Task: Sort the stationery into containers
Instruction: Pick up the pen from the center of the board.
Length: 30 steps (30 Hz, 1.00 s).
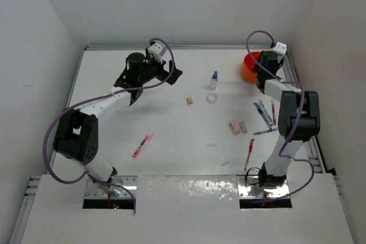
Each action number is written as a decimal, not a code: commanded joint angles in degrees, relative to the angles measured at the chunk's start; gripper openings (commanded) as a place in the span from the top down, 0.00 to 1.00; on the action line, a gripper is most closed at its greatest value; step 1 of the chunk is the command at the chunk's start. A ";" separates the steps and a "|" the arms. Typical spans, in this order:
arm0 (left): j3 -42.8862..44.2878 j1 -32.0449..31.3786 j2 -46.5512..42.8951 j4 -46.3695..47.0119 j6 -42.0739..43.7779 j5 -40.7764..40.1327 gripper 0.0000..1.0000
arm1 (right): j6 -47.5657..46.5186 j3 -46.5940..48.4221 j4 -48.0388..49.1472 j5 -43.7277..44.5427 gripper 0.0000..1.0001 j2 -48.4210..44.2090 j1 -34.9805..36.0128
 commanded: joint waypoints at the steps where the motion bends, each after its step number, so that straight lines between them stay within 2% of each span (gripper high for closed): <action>1: 0.80 0.63 -2.19 2.61 -0.07 0.81 0.00 | -0.23 0.59 -0.07 -1.29 0.46 -3.95 -0.33; 5: 0.54 0.54 -2.54 2.87 -0.07 1.16 0.00 | -0.40 0.50 -1.21 -2.00 0.37 -5.18 -0.59; 15: -0.78 0.72 -4.20 3.67 0.28 1.25 0.00 | -2.77 0.41 -6.39 -4.28 0.24 -11.15 -0.42; 18: -0.26 1.59 -5.35 0.87 3.43 1.68 0.00 | -5.84 1.29 -10.43 -5.51 0.21 -13.08 1.16; 20: 0.62 2.03 -6.31 -7.73 12.47 1.25 0.00 | -9.71 3.12 -15.87 -6.04 0.21 -13.88 3.96; 21: 1.76 2.56 -6.75 -15.59 17.20 -1.19 0.00 | -10.41 3.75 -20.33 -5.87 0.21 -14.23 5.02; 23: 2.73 3.61 -7.81 -24.68 19.96 -4.62 0.02 | -9.55 3.84 -24.13 -7.34 0.21 -16.33 7.05; 24: 3.78 4.31 -7.99 -33.25 22.14 -7.95 0.04 | -8.76 3.23 -25.72 -9.36 0.22 -17.30 7.57; 26: 4.75 4.76 -8.08 -42.35 25.40 -9.21 0.14 | -7.53 -0.26 -25.91 -14.02 0.22 -21.76 9.24; 27: 5.19 4.59 -7.90 -51.00 28.72 -9.30 0.19 | -7.00 -1.60 -25.30 -15.86 0.22 -23.10 10.20; 30: 3.97 2.14 -7.02 -63.95 34.70 -10.52 0.29 | -6.03 -4.77 -26.86 -16.68 0.23 -26.71 15.73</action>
